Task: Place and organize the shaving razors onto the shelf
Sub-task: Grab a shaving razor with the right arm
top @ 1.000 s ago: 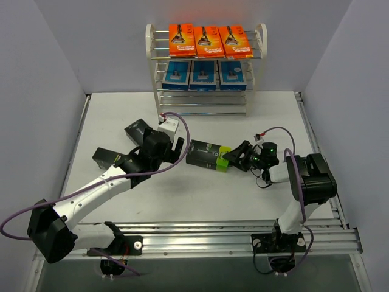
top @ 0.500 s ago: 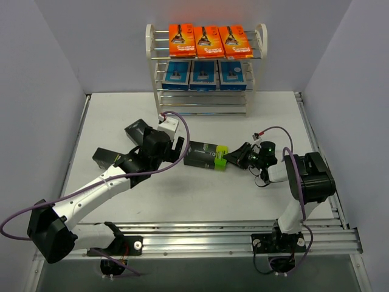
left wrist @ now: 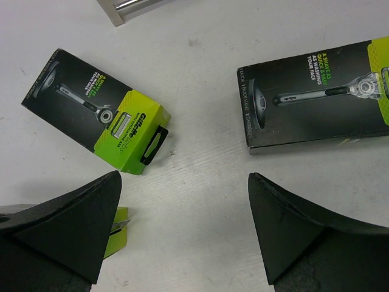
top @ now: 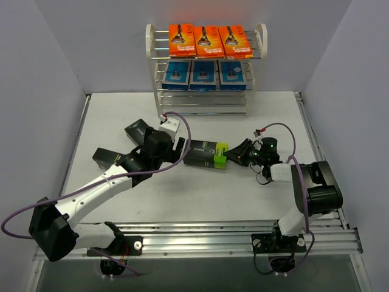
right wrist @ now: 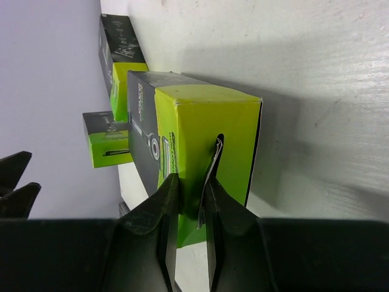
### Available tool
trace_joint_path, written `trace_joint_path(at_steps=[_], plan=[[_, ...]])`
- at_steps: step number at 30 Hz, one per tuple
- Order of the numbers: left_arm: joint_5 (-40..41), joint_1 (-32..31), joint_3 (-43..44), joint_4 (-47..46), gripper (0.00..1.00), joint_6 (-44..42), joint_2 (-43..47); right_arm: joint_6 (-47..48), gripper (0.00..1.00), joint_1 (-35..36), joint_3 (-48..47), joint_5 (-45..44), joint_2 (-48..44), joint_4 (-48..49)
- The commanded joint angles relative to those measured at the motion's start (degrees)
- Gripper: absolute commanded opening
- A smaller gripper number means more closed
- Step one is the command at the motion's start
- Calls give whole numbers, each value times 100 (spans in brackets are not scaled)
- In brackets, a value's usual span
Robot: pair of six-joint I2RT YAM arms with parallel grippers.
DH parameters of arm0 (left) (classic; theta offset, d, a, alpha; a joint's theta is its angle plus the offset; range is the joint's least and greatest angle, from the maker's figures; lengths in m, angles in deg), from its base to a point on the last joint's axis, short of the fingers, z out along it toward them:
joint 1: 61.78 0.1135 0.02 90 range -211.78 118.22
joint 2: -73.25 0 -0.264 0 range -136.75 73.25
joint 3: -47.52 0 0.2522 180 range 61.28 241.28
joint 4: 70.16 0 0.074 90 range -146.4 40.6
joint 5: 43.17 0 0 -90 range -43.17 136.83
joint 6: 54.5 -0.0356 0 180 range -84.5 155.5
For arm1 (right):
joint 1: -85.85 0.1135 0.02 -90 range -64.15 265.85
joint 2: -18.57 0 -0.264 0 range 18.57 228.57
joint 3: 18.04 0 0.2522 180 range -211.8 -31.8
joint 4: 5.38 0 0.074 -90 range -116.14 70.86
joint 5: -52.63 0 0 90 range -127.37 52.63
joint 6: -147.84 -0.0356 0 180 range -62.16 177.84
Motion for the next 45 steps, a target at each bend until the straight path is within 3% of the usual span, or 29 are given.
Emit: trace_joint_path(at_steps=[1,19,31,45], plan=[[-24,24,280,-40,94,73,-24,-323,0,27,-267,239,-402,228],[-15,235,288,47,94,372,73,-1483,0,-114,216,38,-684,1590],[46,446,271,74,94,433,240,-1765,0,-307,-249,-718,-280,1811],[644,525,113,-93,94,222,697,-2054,0,-298,-1014,-1993,484,2064]])
